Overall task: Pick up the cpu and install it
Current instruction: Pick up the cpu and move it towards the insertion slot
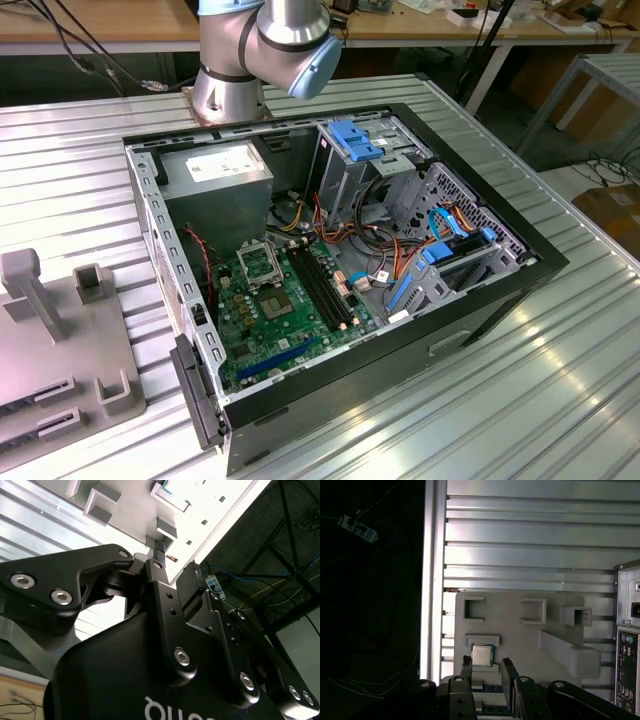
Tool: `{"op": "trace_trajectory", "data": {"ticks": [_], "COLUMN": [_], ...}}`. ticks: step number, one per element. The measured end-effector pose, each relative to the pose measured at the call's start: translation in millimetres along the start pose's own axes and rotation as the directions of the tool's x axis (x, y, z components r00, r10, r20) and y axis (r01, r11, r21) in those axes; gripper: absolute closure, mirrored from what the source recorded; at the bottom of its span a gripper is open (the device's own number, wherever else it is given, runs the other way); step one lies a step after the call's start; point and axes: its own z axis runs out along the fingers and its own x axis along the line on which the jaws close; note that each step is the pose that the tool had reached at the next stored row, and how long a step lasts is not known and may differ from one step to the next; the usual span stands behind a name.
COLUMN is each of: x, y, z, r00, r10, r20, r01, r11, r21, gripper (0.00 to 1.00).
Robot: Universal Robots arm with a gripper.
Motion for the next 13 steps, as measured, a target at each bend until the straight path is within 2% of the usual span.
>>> {"op": "trace_trajectory", "data": {"ticks": [5, 6, 13], "x": [0.0, 0.0, 0.0], "y": [-0.1, -0.1, -1.6], "z": [0.0, 0.0, -0.1], "r00": [1.0, 1.0, 1.0], "r10": [0.0, 0.0, 0.0], "r20": [0.0, 0.0, 0.0], "r01": [0.0, 0.0, 0.0], "r11": [1.0, 1.0, 1.0], "r21": [0.0, 0.0, 0.0], "gripper": [0.61, 0.55, 0.55]}}
